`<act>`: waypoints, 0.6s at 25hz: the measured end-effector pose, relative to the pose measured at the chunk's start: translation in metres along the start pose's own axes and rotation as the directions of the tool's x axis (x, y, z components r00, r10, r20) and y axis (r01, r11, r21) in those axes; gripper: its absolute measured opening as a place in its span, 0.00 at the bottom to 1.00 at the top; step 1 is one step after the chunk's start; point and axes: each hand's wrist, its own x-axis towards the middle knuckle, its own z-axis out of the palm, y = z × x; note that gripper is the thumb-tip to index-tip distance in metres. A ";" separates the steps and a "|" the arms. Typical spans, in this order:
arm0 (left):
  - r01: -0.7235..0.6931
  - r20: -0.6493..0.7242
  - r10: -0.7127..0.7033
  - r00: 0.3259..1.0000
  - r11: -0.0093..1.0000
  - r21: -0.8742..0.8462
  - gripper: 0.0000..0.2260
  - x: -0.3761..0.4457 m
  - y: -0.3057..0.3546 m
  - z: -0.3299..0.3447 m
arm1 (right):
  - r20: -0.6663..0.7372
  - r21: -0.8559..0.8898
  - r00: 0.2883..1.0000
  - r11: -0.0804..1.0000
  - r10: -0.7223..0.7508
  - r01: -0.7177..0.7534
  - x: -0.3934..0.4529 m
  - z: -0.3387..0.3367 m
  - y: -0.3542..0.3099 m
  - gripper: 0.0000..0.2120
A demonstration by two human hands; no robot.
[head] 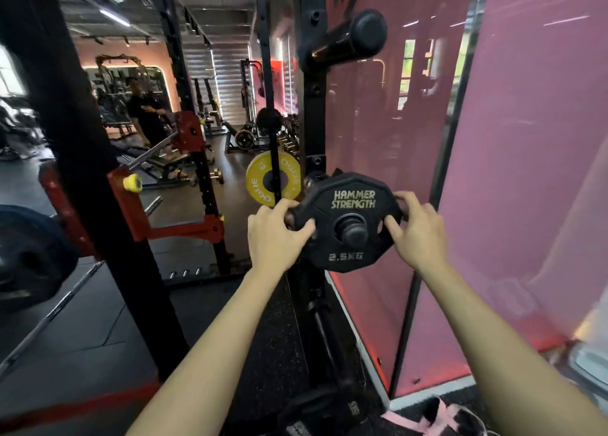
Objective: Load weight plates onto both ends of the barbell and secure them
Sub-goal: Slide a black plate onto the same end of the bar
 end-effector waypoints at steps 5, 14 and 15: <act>0.063 0.089 -0.052 0.995 0.991 -0.121 0.15 -0.060 0.009 -0.024 | -0.093 -0.100 0.995 0.994 0.027 -0.037 -0.066 -0.059 -0.023 0.17; 0.020 0.015 -0.016 1.000 0.969 -0.246 0.13 -0.140 0.066 -0.089 | -0.138 -0.153 0.987 0.983 0.085 -0.106 -0.154 -0.168 -0.062 0.18; 0.014 0.013 -0.011 1.000 0.969 -0.248 0.13 -0.148 0.071 -0.097 | -0.130 -0.154 0.988 0.982 0.088 -0.108 -0.162 -0.177 -0.067 0.19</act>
